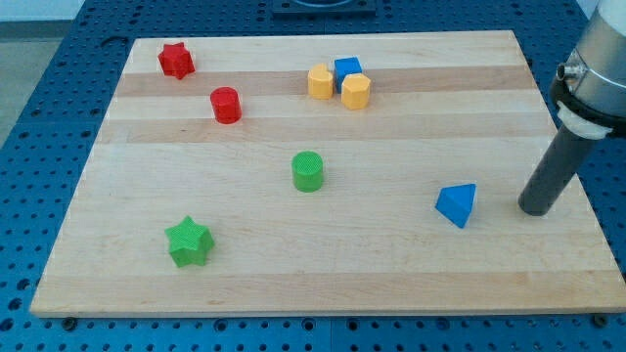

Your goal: Slide the blue triangle left and up

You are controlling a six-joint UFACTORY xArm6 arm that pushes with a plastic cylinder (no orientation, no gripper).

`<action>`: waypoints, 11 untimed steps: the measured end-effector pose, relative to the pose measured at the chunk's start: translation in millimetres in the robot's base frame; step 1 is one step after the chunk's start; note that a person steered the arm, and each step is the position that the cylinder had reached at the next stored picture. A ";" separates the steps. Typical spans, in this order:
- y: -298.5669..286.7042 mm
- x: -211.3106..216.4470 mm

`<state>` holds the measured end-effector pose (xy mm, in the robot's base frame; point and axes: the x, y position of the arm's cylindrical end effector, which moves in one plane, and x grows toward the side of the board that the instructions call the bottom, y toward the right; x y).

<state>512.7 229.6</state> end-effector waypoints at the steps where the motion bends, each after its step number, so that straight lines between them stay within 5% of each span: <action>1: 0.6 0.0; 7: -118.0 20.8; 11: -126.4 -18.7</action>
